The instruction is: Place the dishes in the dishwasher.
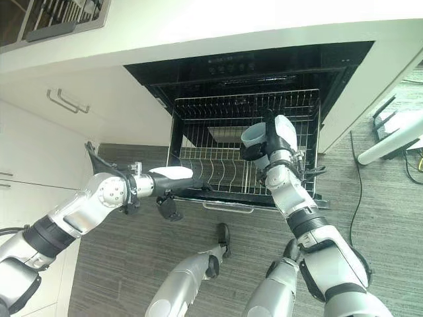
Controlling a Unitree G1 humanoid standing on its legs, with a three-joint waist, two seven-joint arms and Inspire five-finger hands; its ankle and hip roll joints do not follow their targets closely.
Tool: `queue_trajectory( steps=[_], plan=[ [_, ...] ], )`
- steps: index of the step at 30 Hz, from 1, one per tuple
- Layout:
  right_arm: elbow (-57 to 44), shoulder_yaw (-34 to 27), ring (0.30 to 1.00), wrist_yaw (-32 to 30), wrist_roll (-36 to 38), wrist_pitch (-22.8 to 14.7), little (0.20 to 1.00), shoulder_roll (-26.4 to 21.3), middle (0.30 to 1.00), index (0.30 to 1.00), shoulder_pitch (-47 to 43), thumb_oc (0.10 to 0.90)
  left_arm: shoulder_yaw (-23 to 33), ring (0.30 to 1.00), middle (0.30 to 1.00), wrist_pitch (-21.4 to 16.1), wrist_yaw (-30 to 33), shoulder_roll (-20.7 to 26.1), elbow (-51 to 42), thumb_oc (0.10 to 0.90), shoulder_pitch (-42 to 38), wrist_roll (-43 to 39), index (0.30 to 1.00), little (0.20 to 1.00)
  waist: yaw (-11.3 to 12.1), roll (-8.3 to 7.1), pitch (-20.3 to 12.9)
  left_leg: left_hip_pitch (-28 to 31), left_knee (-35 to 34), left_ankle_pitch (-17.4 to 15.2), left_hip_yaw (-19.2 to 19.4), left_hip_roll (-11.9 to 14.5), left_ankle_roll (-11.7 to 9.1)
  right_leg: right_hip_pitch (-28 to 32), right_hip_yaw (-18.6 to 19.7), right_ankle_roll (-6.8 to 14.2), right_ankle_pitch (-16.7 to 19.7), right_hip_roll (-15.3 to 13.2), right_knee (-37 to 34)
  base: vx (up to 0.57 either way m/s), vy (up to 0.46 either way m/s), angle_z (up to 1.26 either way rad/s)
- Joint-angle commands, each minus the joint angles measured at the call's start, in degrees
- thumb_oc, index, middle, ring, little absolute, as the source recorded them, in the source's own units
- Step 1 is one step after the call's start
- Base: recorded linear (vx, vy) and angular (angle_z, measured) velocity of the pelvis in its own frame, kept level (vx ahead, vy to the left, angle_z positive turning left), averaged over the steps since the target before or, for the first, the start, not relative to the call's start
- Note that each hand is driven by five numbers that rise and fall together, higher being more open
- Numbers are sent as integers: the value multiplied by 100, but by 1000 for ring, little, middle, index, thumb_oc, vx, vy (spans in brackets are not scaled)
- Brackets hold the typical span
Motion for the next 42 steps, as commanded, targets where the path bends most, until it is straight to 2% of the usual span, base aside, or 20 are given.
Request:
queue_trajectory(
  steps=[1, 3, 4, 6, 7, 9, 11, 15, 19, 21, 23, 25, 29, 32, 35, 36, 42],
  plan=[
    [281, -524, 900, -551, -413, 115, 900, -1120, 900, 900, 136, 800, 440, 900, 900, -278, -43, 62, -158, 800, -176, 260, 900, 900, -192, 512, 318, -33, 496, -1147, 26, 570, -442, -88, 564, 0, -275, 33, 68, 0, 0, 0],
    [137, -613, 900, -801, -105, -232, 900, -1095, 900, 900, 238, 800, 454, 900, 900, -248, -16, 43, -167, 800, -115, 295, 900, 900, -220, 504, 326, -29, 496, -1153, 27, 574, -439, -99, 583, 1, -280, 43, 74, 0, 0, 0],
    [26, -685, 900, -743, 142, -284, 900, -1076, 900, 900, 312, 800, 467, 900, 900, -235, 3, 42, -175, 800, -85, 294, 900, 900, -239, 509, 327, -29, 496, -1157, 19, 568, -441, -113, 600, 5, -288, 50, 84, 0, 0, 0],
    [-80, -829, 900, -523, 1075, -137, 900, -984, 900, 900, 435, 800, 495, 900, 900, -220, 27, 31, -147, 800, -59, 271, 900, 900, -276, 518, 325, -27, 496, -1162, 29, 572, -449, -138, 638, 0, -307, 59, 97, 22, 45, -4],
    [-125, -948, 900, -494, 1153, -322, 900, -939, 900, 900, 538, 800, 522, 900, 900, -178, 8, 13, -193, 800, -8, 300, 900, 900, -294, 518, 332, -9, 496, -1174, 40, 579, -447, -127, 660, 3, -317, 62, 96, 38, 41, -5],
    [-162, -1023, 900, -513, 1444, -400, 900, -827, 900, 900, 666, 800, 460, 900, 900, -166, 68, 49, -132, 800, -23, 241, 900, 900, -335, 498, 333, 4, 496, -1183, 53, 600, -445, -150, 692, 6, -331, 71, 134, 34, 18, -5],
    [-215, -1063, 900, -607, 1294, -616, 900, -778, 900, 900, 736, 800, 411, 900, 900, -129, 110, 46, -108, 800, -27, 196, 900, 900, -363, 484, 339, 31, 496, -1205, 72, 616, -440, -140, 702, 12, -342, 64, 145, 16, 9, -2],
    [-370, -1154, 900, -677, 1174, -617, 900, -765, 900, 900, 802, 800, 366, 900, 900, -111, 144, 15, -58, 800, -33, 194, 900, 900, -392, 489, 328, 50, 496, -1219, 68, 610, -443, -120, 714, 16, -348, 66, 131, 10, 7, 0],
    [-852, -1241, 900, -684, 559, -414, 900, -911, 900, 900, 958, 800, 498, 900, 900, -134, 99, 58, -95, 800, 107, 173, 900, 900, -451, 491, 328, 80, 496, -1236, 107, 617, -425, -122, 748, 35, -345, 54, 144, 24, 19, -1],
    [-1222, -1268, 900, -558, 239, -97, 900, -1048, 900, 900, 1069, 800, 543, 900, 900, -151, 102, 139, -100, 800, 152, 145, 900, 900, -490, 468, 331, 79, 496, -1242, 102, 615, -428, -165, 779, 39, -357, 61, 185, 11, 5, -3],
    [-1535, -1276, 900, -475, -34, 3, 900, -1159, 900, 900, 1134, 800, 650, 900, 900, -174, 63, 126, -148, 800, 286, 222, 900, 900, -509, 453, 339, 99, 496, -1241, 121, 622, -419, -161, 799, 39, -362, 69, 191, 0, 0, 0],
    [-1762, -1227, 900, -306, -198, 306, 900, -1217, 900, 900, 1177, 800, 686, 900, 900, -220, 110, 181, -139, 800, 360, 172, 900, 900, -534, 441, 330, 104, 496, -1249, 132, 625, -421, -186, 823, 50, -386, 74, 227, 5, 6, -2],
    [-2041, -1247, 900, -235, -341, 348, 900, -1334, 900, 900, 1245, 800, 799, 900, 900, -253, 78, 178, -216, 800, 536, 237, 900, 900, -544, 408, 324, 117, 496, -1256, 153, 646, -412, -180, 831, 52, -388, 77, 226, 16, -2, -5],
    [-2273, -1298, 900, -71, -135, 332, 900, -1408, 900, 900, 1328, 800, 890, 900, 900, -290, 18, 163, -243, 800, 621, 383, 900, 900, -537, 357, 329, 91, 496, -1252, 152, 655, -409, -204, 854, 53, -368, 70, 213, 4, -30, -5],
    [-2750, -1334, 900, 6, -209, 507, 900, -1415, 900, 900, 1460, 800, 956, 900, 900, -260, 54, 191, -279, 800, 770, 444, 900, 900, -580, 302, 316, 84, 496, -1264, 151, 670, -408, -272, 893, 73, -407, 101, 287, 12, -14, -3],
    [-2919, -1339, 900, -122, -204, 350, 900, -1441, 900, 900, 1477, 800, 1015, 900, 900, -298, 63, 157, -297, 800, 917, 528, 900, 900, -582, 283, 324, 100, 496, -1271, 171, 681, -398, -262, 907, 74, -407, 97, 288, 17, 0, -4],
    [-3430, -1606, 900, -97, -184, 148, 900, -1503, 900, 900, 1770, 800, 1150, 900, 900, -310, 105, 171, -385, 800, 1154, 593, 900, 900, -640, 251, 303, 85, 496, -1293, 200, 684, -389, -318, 958, 98, -437, 109, 314, 2, 1, -3]
  ],
)
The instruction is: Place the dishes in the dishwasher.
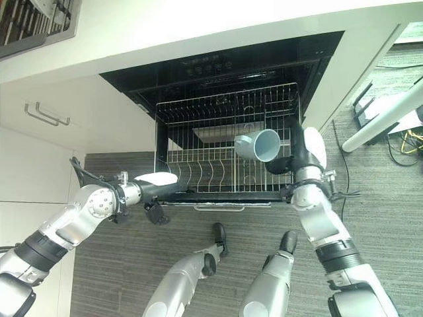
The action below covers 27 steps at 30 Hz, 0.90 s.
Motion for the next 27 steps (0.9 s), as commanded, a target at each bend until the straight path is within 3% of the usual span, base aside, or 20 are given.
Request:
queue_trajectory(
  steps=[1, 5, 14, 22, 27],
  plan=[
    [-835, -599, 900, -346, -362, -449, 900, -624, 900, 900, -92, 800, 462, 900, 900, -209, -59, 128, -468, 800, 174, 177, 900, 900, -203, 372, 215, 144, 324, -1077, -62, 655, -508, -145, 626, 53, -454, 93, 300, 0, 0, 0],
    [-1232, -781, 900, -3, -314, -188, 900, -710, 900, 900, 12, 800, 556, 900, 900, -244, -100, 192, -499, 800, 251, 108, 900, 900, -233, 397, 174, 115, 324, -1073, -65, 662, -509, -207, 671, 50, -426, 125, 293, 3, 9, -1],
    [-1157, -673, 900, 100, -232, -290, 900, -628, 900, 900, -39, 800, 517, 900, 900, -173, -163, 182, -522, 800, 172, 108, 900, 900, -230, 377, 142, 128, 324, -1108, -28, 673, -522, -187, 674, 80, -460, 96, 272, -2, -2, -1],
    [-1259, -586, 900, 68, -88, -534, 900, -518, 900, 900, -65, 800, 499, 900, 900, -112, -130, 166, -483, 800, 158, 79, 900, 900, -228, 366, 93, 101, 324, -1104, -18, 716, -516, -184, 671, 78, -393, 141, 176, -9, -2, 0],
    [-1381, -649, 900, -79, 100, -1042, 900, -406, 900, 900, 81, 800, 608, 900, 900, 0, 45, 151, -468, 800, 333, 176, 900, 900, -221, 294, 5, 187, 324, -1162, -12, 744, -505, -62, 644, 104, -383, 176, 58, 3, -15, -1]
  ],
)
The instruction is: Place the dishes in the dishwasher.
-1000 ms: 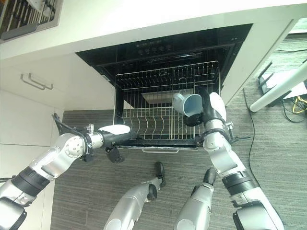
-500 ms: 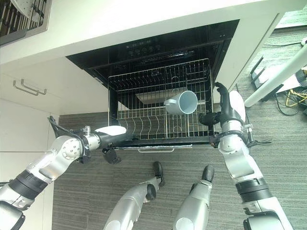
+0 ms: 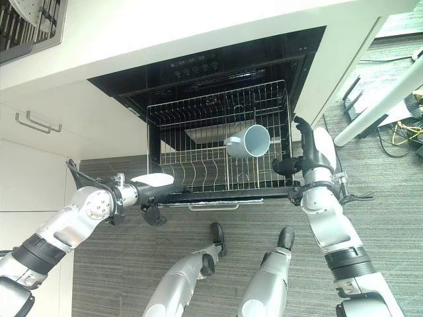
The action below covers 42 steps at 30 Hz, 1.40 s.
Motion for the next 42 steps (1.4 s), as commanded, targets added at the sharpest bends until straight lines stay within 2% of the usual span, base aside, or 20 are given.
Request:
queue_trajectory(
  steps=[1, 2, 5, 6, 8, 12, 15, 18, 20, 21, 23, 24, 28, 30, 31, 34, 37, 38, 39, 42],
  plan=[
    [-1042, -441, 900, -293, 166, -1065, 900, -239, 900, 900, -241, 800, 467, 900, 900, 3, 144, 142, -436, 800, 226, 60, 900, 900, -64, 280, -25, 199, 346, -1177, -58, 714, -498, -20, 566, 106, -411, 133, 108, -3, -58, -5],
    [-1167, -505, 900, -325, 382, -1328, 900, -195, 900, 900, -152, 800, 531, 900, 900, 64, 248, 110, -419, 800, 313, 91, 900, 900, -65, 240, -76, 253, 346, -1206, -44, 735, -492, 49, 552, 114, -408, 151, 57, 15, -53, -6],
    [-1401, -665, 900, -362, 693, -1815, 900, -101, 900, 900, 62, 800, 690, 900, 900, 160, 452, 65, -409, 800, 526, 127, 900, 900, -48, 178, -189, 375, 346, -1267, -19, 766, -482, 222, 488, 137, -425, 153, -37, 28, -77, -4],
    [-1557, -797, 900, -343, 740, -2087, 900, -17, 900, 900, 253, 800, 835, 900, 900, 198, 584, 17, -411, 800, 757, 178, 900, 900, -37, 138, -299, 511, 346, -1323, 7, 785, -474, 396, 432, 162, -474, 146, -91, 75, -90, -4],
    [-1719, -954, 900, -296, 798, -2348, 900, 35, 900, 900, 468, 800, 1038, 900, 900, 225, 693, -5, -427, 800, 1037, 204, 900, 900, -19, 105, -481, 640, 346, -1348, 21, 825, -465, 537, 362, 179, -531, 158, -100, 92, -88, -9],
    [-1905, -1148, 900, -190, 921, -2657, 900, 115, 900, 900, 751, 800, 1376, 900, 900, 279, 876, -15, -489, 800, 1496, 158, 900, 900, 19, -7, -835, 927, 346, -1379, 52, 905, -455, 864, 206, 214, -685, 160, -100, 97, -100, -9],
    [-1970, -1250, 900, 31, 1023, -2770, 900, 162, 900, 900, 920, 800, 1655, 900, 900, 326, 1001, -39, -568, 800, 1867, 63, 900, 900, 64, -103, -1228, 1231, 346, -1401, 78, 1021, -473, 1226, 70, 209, -872, 204, -100, 125, -112, -3],
    [-1954, -1277, 900, 93, 1075, -2888, 900, 203, 900, 900, 959, 800, 1871, 900, 900, 372, 1228, -43, -605, 800, 2075, -53, 900, 900, 164, -229, -1560, 1454, 346, -1417, 62, 1127, -490, 1551, -25, 189, -1030, 250, -100, 84, -129, -3],
    [-1945, -1297, 900, 80, 1130, -2984, 900, 264, 900, 900, 951, 800, 2082, 900, 900, 344, 1656, -18, -622, 800, 2182, -227, 900, 900, 300, -378, -1788, 1619, 346, -1452, -15, 1183, -495, 1822, -123, 162, -1128, 281, -100, 51, -150, -3],
    [-1958, -1341, 900, 179, 1321, -3022, 900, 331, 900, 900, 990, 800, 2279, 900, 900, 202, 2003, -2, -623, 800, 2243, -411, 900, 900, 394, -498, -1910, 1700, 346, -1483, -77, 1186, -487, 1967, -196, 143, -1160, 306, -100, 22, -106, -3],
    [-1997, -1355, 900, 305, 1619, -3022, 900, 446, 900, 900, 1056, 800, 2548, 900, 900, -137, 2495, -14, -629, 800, 2288, -709, 900, 900, 505, -645, -2012, 1744, 346, -1531, -224, 1124, -457, 2080, -221, 98, -1197, 394, -100, -3, -13, -3],
    [-1999, -1361, 900, 343, 1672, -3025, 900, 465, 900, 900, 1073, 800, 2588, 900, 900, -174, 2549, -28, -616, 800, 2306, -725, 900, 900, 515, -666, -2022, 1750, 346, -1542, -249, 1107, -450, 2094, -222, 92, -1200, 404, -100, -13, 53, -5],
    [-1994, -1598, 900, 989, 2688, -3123, 900, 728, 900, 900, 1392, 800, 3112, 900, 900, -769, 3210, -334, -693, 800, 2582, -995, 900, 900, 638, -882, -2129, 1822, 346, -1645, -387, 911, -329, 2182, -244, 99, -1116, 374, -100, -17, 113, -2],
    [-2012, -1817, 900, 1221, 3036, -3145, 900, 909, 900, 900, 1630, 800, 3453, 900, 900, -1293, 3545, -598, -770, 800, 2751, -1265, 900, 900, 681, -1037, -2167, 1829, 346, -1717, -474, 695, -178, 2194, -162, 130, -904, 306, -100, -10, 151, -4],
    [-2012, -1845, 900, 1230, 3072, -3142, 900, 934, 900, 900, 1664, 800, 3485, 900, 900, -1413, 3626, -623, -776, 800, 2771, -1350, 900, 900, 680, -1053, -2173, 1829, 346, -1724, -482, 666, -156, 2196, -148, 139, -880, 293, -100, 2, 138, 13],
    [-1963, -2158, 900, 1459, 3443, -3353, 900, 1222, 900, 900, 1972, 800, 3816, 900, 900, -1908, 3738, -842, -822, 800, 2914, -1922, 900, 900, 634, -1176, -2195, 1794, 346, -1800, -551, 432, 0, 2164, 9, 217, -391, 257, -100, 13, 118, 21],
    [-1945, -2327, 900, 1606, 3710, -3208, 900, 1510, 900, 900, 2147, 800, 4011, 900, 900, -2135, 3757, -1073, -819, 800, 2991, -2671, 900, 900, 536, -1164, -2189, 1775, 346, -1821, -572, 411, 136, 2191, 56, 189, -326, 771, -100, 34, 82, 25],
    [-1940, -2328, 900, 1605, 3733, -3161, 900, 1518, 900, 900, 2172, 800, 4031, 900, 900, -2158, 3746, -1138, -787, 800, 2986, -2980, 900, 900, 481, -1173, -2165, 1778, 346, -1825, -601, 397, 172, 2166, 173, 133, -461, 1095, -100, 20, 15, 19],
    [-1925, -2300, 900, 1626, 3749, -3151, 900, 1540, 900, 900, 2204, 800, 4056, 900, 900, -2110, 3749, -1257, -721, 800, 2977, -3241, 900, 900, 414, -1186, -2148, 1769, 346, -1808, -673, 351, 192, 2085, 336, -26, -613, 1545, -100, 15, -12, 13],
    [-1959, -2226, 900, 1698, 3882, -3239, 900, 1473, 900, 900, 2188, 800, 4129, 900, 900, -2059, 3990, -1481, -649, 800, 3091, -3611, 900, 900, 380, -1269, -2102, 1713, 346, -1704, -779, 159, 68, 1787, 599, -390, -924, 2453, -100, -10, -55, 26]
  ],
)
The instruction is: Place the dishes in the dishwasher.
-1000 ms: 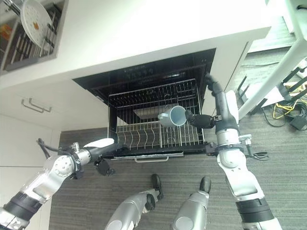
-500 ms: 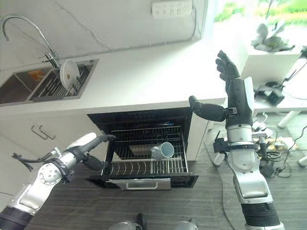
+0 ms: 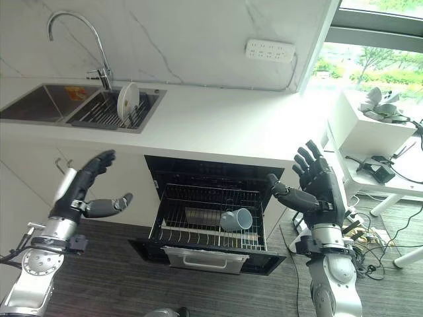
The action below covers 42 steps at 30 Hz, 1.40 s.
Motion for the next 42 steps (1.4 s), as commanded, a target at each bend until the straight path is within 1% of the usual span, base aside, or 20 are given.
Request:
queue_trajectory(
  steps=[1, 2, 3, 4, 5, 7, 10, 12, 13, 15, 19, 22, 24, 27, 29, 32, 36, 37, 40, 42],
  plan=[
    [-379, -289, 900, 157, 395, -722, 900, -439, 900, 900, -913, 800, 224, 900, 900, -614, 481, 163, -418, 800, -445, -696, 900, 900, -49, 15, -54, 420, -90, -990, -230, -229, -167, 204, 23, -102, 122, 734, -498, -13, -113, 25],
    [-340, -277, 900, 292, 495, -798, 900, -405, 900, 900, -915, 800, 280, 900, 900, -571, 581, 94, -377, 800, -416, -806, 900, 900, 23, 1, -35, 406, -90, -968, -223, -211, -168, 168, -156, -101, 165, 537, -498, 11, -143, 15],
    [-345, -310, 900, 367, 622, -822, 900, -450, 900, 900, -873, 800, 282, 900, 900, -577, 641, 57, -264, 800, -397, -897, 900, 900, -23, -42, -11, 406, -90, -959, -328, -346, -136, 107, 119, -174, -14, 699, -498, 33, -186, -11],
    [-308, -296, 900, 451, 719, -865, 900, -474, 900, 900, -833, 800, 289, 900, 900, -640, 662, -21, -120, 800, -371, -910, 900, 900, -28, -73, 0, 465, -90, -940, -367, -408, -139, 46, 234, -208, 4, 713, -498, 89, -242, 11],
    [-176, -277, 900, 728, 914, -1130, 900, -517, 900, 900, -734, 800, 362, 900, 900, -783, 620, -197, 40, 800, -97, -1015, 900, 900, 116, -208, 60, 612, -90, -780, -46, -400, -246, 69, -9, -323, -176, 430, -498, 89, -207, -22],
    [-59, -259, 900, 846, 959, -1375, 900, -488, 900, 900, -646, 800, 299, 900, 900, -710, 606, -345, 276, 800, 33, -877, 900, 900, 245, -405, 259, 473, -45, -251, 78, -418, -383, 171, 106, -404, -149, 281, -498, 51, -91, -21],
    [-39, -146, 900, 900, 754, -1529, 900, -354, 900, 900, -632, 800, 194, 900, 900, -482, 534, -458, 949, 800, 116, -1145, 900, 900, 138, -184, 252, 318, -90, -483, -10, -29, -411, 137, 81, -391, -166, 414, -498, 77, 174, 9],
    [-54, -63, 900, 817, 650, -1547, 900, -387, 900, 900, -667, 800, 71, 900, 900, -282, 523, -566, 1351, 800, 174, -1297, 900, 900, 104, -69, 218, 23, -90, -466, -154, 248, -561, 158, 91, -385, -281, 457, -498, 82, 217, 11],
    [-52, -58, 900, 803, 646, -1553, 900, -399, 900, 900, -671, 800, 58, 900, 900, -269, 512, -575, 1402, 800, 168, -1322, 900, 900, 99, -59, 207, -8, -90, -457, -165, 270, -581, 153, 90, -386, -292, 460, -498, 123, 254, 9],
    [-51, -60, 900, 525, 677, -1652, 900, -601, 900, 900, -803, 800, -369, 900, 900, -36, 94, -818, 2625, 800, 146, -1310, 900, 900, 9, -4, 218, -323, -90, -164, -126, 855, -834, 263, 62, -372, -438, 342, -498, 213, 378, -1],
    [-167, -211, 900, 206, 862, -1573, 900, -836, 900, 900, -811, 800, -778, 900, 900, 393, -675, -1285, 4061, 800, 173, -1409, 900, 900, -169, 96, 241, -87, -90, -294, -110, 1109, -876, 321, -103, -328, -435, 62, -498, 234, 482, -2],
    [-337, -440, 900, -220, 889, -1499, 900, -772, 900, 900, -713, 800, -1003, 900, 900, 597, -895, -1510, 4691, 800, 159, -1015, 900, 900, -262, 135, 212, 46, -90, -534, -35, 920, -829, 394, -196, -157, -345, -230, -498, 299, 577, 11],
    [-472, -527, 900, -325, 964, -1444, 900, -660, 900, 900, -629, 800, -1013, 900, 900, 821, -865, -1522, 4945, 800, 76, -1091, 900, 900, -306, 108, 203, 167, -90, -724, 18, 689, -663, 370, -150, -5, -181, -407, -498, 168, 323, 19],
    [-522, -526, 900, -415, 874, -1423, 900, -556, 900, 900, -631, 800, -1114, 900, 900, 917, -862, -1454, 5263, 800, 2, -964, 900, 900, -307, 77, 193, 253, -90, -873, 56, 395, -410, 315, -73, 169, 185, -598, -498, 144, 290, 4],
    [-545, -510, 900, -501, 801, -1433, 900, -485, 900, 900, -658, 800, -1126, 900, 900, 1061, -929, -1385, 5449, 800, -31, -1022, 900, 900, -286, 88, 164, 273, -90, -976, 167, 301, -271, 275, -152, 226, 447, -648, -498, 117, 269, -24],
    [-552, -450, 900, -454, 788, -1268, 900, -429, 900, 900, -743, 800, -1219, 900, 900, 1199, -971, -1286, 5654, 800, -59, -814, 900, 900, -210, 146, 157, 310, -90, -1087, 439, 359, -165, 236, -582, 234, 811, -581, -498, 64, 189, -42],
    [-550, -403, 900, -500, 829, -1128, 900, -579, 900, 900, -883, 800, -1317, 900, 900, 1507, -1073, -1338, 5883, 800, -139, -766, 900, 900, -255, 74, 146, 283, -90, -1107, 565, 247, -144, 7, -662, 32, 399, 151, -498, 25, 66, -32],
    [-571, -431, 900, -516, 933, -1095, 900, -686, 900, 900, -944, 800, -1383, 900, 900, 1593, -1095, -1409, 5944, 800, -120, -756, 900, 900, -252, -5, 148, 294, -90, -1108, 617, 123, -172, -90, -687, -83, 187, 369, -498, 0, 0, 0],
    [-663, -505, 900, -442, 1132, -956, 900, -808, 900, 900, -936, 800, -1406, 900, 900, 1659, -1039, -1495, 6000, 800, -87, -621, 900, 900, -291, -71, 105, 312, -90, -1075, 556, -92, -192, -214, -455, -266, -110, 500, -498, 44, -92, -7],
    [-632, -387, 900, -292, 1266, -951, 900, -896, 900, 900, -997, 800, -1400, 900, 900, 1548, -1151, -1475, 5856, 800, -47, -668, 900, 900, -236, -99, 112, 489, -90, -1021, 689, -145, -265, -186, -497, -332, -221, 384, -498, 39, -101, 7]
  ],
)
